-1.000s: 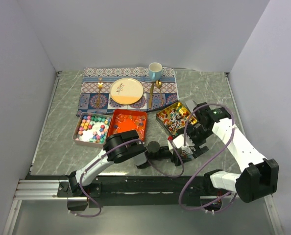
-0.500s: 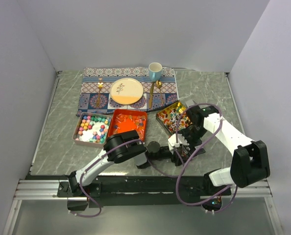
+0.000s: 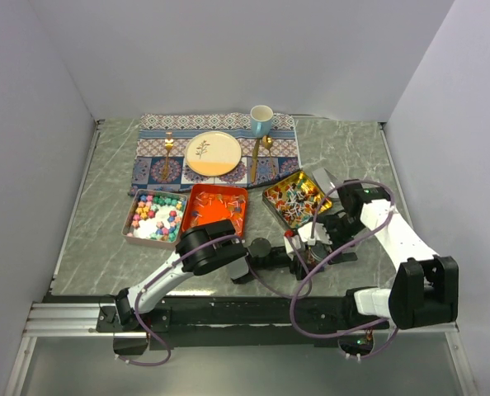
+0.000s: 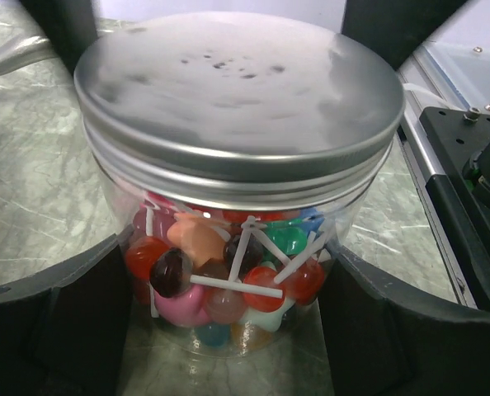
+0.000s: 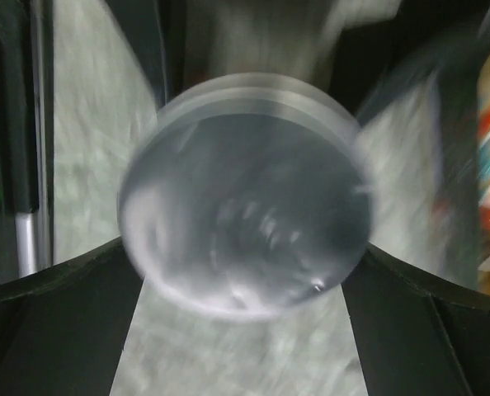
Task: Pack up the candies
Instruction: Screw the bottle lid onto the packing bottle.
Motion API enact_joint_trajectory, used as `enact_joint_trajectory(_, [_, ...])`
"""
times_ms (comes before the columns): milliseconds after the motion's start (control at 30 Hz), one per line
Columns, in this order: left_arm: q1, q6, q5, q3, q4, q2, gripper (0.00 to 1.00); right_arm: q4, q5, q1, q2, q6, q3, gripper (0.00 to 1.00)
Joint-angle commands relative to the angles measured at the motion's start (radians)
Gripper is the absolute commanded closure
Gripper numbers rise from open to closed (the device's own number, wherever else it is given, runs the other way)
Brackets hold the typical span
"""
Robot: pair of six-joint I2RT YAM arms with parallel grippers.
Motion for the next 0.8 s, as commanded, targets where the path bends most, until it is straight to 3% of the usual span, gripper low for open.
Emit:
enact_joint_trajectory(0, [0.021, -0.204, -0.056, -0.126, -0.297, 0.238, 0.99, -0.234, 0.175, -0.054, -0.024, 0.054, -0.058, 0.0])
enact_joint_trajectory(267, [0.021, -0.204, -0.06, -0.116, -0.31, 0.246, 0.99, -0.235, 0.193, -0.111, -0.088, 0.093, -0.059, 0.0])
enact_joint_trajectory(467, [0.021, -0.192, -0.048, -0.121, -0.316, 0.235, 0.99, -0.237, 0.121, -0.327, -0.157, 0.061, 0.094, 0.0])
enact_joint_trajectory(633, [0.021, -0.183, -0.027, -0.115, -0.311, 0.24, 0.99, -0.237, -0.044, -0.283, -0.162, 0.043, 0.272, 0.0])
enact_joint_trajectory(767, [0.018, -0.177, -0.016, -0.113, -0.317, 0.24, 0.99, -0.237, -0.149, -0.1, -0.119, 0.203, 0.324, 0.0])
